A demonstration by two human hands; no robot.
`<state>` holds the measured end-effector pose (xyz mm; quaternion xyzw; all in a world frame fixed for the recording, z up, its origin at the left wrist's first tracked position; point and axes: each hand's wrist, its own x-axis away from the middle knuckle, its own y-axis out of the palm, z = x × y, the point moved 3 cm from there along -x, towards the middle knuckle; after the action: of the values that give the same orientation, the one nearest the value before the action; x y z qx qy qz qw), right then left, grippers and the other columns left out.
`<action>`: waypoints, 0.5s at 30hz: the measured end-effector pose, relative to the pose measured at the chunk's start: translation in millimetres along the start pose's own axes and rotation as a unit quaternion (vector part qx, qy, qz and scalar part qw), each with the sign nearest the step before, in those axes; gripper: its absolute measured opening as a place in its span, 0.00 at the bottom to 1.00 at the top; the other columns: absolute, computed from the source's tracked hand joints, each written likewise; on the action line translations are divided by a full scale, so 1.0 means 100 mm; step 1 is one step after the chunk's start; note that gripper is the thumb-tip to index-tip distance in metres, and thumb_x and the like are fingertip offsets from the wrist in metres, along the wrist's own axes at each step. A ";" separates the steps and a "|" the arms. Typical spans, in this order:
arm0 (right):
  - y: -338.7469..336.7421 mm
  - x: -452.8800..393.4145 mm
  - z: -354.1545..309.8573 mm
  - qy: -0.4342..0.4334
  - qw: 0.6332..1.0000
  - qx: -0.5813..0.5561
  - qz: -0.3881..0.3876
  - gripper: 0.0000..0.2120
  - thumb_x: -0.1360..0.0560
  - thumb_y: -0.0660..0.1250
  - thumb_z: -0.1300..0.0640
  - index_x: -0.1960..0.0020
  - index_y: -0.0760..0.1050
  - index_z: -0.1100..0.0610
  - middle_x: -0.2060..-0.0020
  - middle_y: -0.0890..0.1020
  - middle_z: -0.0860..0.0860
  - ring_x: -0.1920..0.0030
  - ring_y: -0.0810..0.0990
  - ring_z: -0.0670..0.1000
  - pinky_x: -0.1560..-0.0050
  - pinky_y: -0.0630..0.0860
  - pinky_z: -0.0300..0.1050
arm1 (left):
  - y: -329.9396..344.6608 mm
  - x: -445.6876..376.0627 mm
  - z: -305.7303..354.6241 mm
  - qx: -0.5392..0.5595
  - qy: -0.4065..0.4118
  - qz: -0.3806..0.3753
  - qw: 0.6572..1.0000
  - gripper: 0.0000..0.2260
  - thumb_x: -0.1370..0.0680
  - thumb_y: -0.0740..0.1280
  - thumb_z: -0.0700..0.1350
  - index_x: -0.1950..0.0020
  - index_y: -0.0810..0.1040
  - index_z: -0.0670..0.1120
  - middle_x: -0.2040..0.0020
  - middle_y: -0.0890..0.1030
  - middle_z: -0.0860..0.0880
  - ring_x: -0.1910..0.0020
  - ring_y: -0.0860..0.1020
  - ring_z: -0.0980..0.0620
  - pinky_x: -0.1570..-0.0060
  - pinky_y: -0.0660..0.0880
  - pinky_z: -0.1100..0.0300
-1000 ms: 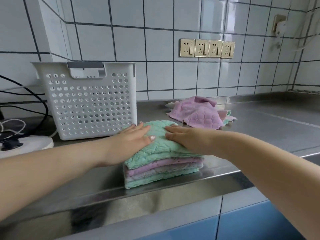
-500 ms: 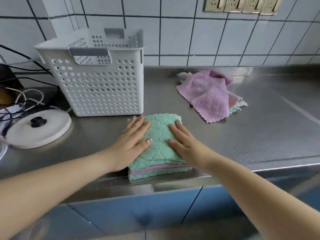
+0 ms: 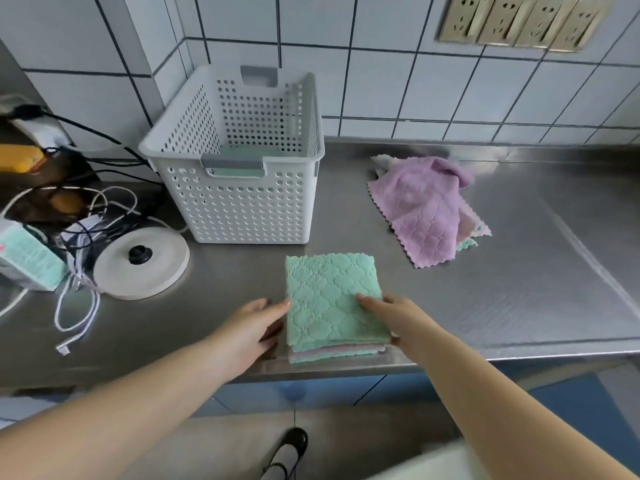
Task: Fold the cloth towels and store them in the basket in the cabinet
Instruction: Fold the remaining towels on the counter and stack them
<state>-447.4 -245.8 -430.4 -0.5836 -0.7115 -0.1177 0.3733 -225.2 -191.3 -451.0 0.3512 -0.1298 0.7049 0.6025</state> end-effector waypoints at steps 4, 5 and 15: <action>0.05 -0.01 -0.05 0.028 0.995 -0.086 -0.040 0.21 0.32 0.75 0.47 0.48 0.77 0.61 0.56 0.85 0.55 0.60 0.84 0.54 0.67 0.79 0.43 | 0.09 -0.02 0.09 -0.002 -0.031 -0.027 0.999 0.14 0.24 0.68 0.43 0.40 0.78 0.41 0.45 0.83 0.44 0.44 0.80 0.47 0.36 0.71 0.51; 0.04 0.00 -0.06 0.034 0.993 -0.098 -0.051 0.21 0.32 0.75 0.49 0.48 0.77 0.62 0.56 0.85 0.56 0.59 0.84 0.55 0.67 0.79 0.43 | 0.09 -0.04 0.11 0.000 -0.035 -0.023 0.999 0.14 0.25 0.69 0.43 0.41 0.78 0.41 0.46 0.83 0.44 0.45 0.80 0.47 0.36 0.71 0.51; -0.09 0.31 -0.08 0.003 0.973 -0.188 -0.136 0.26 0.33 0.72 0.52 0.39 0.74 0.63 0.46 0.83 0.57 0.44 0.81 0.57 0.38 0.74 0.54 | 0.16 0.30 0.23 0.034 -0.031 -0.062 0.997 0.13 0.28 0.71 0.41 0.45 0.80 0.38 0.49 0.83 0.40 0.50 0.82 0.43 0.46 0.78 0.48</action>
<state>-453.3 -229.9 -401.7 -0.5410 -0.7481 -0.3006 0.2393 -233.2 -186.5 -410.9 0.4001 -0.1023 0.6587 0.6289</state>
